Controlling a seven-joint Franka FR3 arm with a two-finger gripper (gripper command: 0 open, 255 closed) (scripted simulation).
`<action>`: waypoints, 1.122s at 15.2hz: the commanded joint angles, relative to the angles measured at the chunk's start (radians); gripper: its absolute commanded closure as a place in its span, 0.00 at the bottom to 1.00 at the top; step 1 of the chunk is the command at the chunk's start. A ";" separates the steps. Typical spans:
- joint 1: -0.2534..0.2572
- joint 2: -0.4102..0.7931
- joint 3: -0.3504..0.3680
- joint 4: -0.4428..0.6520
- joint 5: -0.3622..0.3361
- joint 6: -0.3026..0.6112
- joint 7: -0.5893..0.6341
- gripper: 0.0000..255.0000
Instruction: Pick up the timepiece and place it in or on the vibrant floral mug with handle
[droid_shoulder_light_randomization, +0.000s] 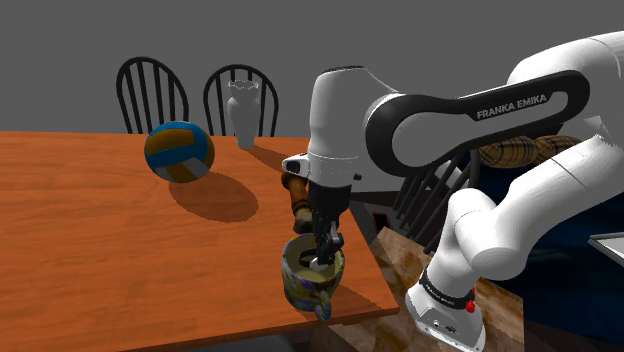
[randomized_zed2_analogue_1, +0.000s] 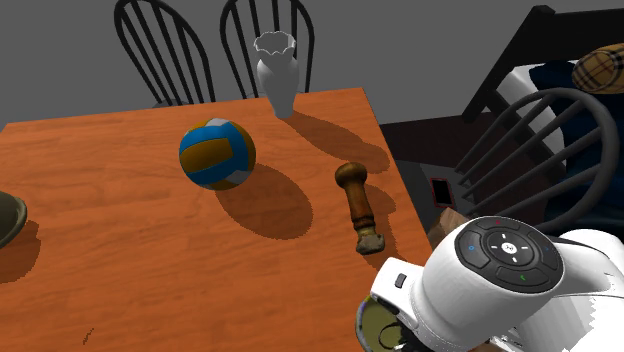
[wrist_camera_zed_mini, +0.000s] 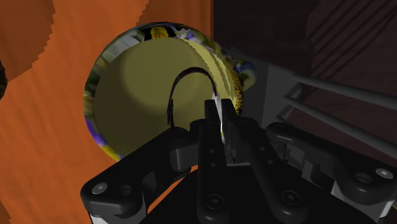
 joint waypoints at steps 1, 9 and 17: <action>0.000 0.000 0.000 -0.001 0.000 0.001 0.000 1.00; 0.000 0.000 0.000 0.000 0.000 0.001 0.000 0.00; -0.015 -0.014 -0.035 0.110 -0.030 -0.127 0.007 0.00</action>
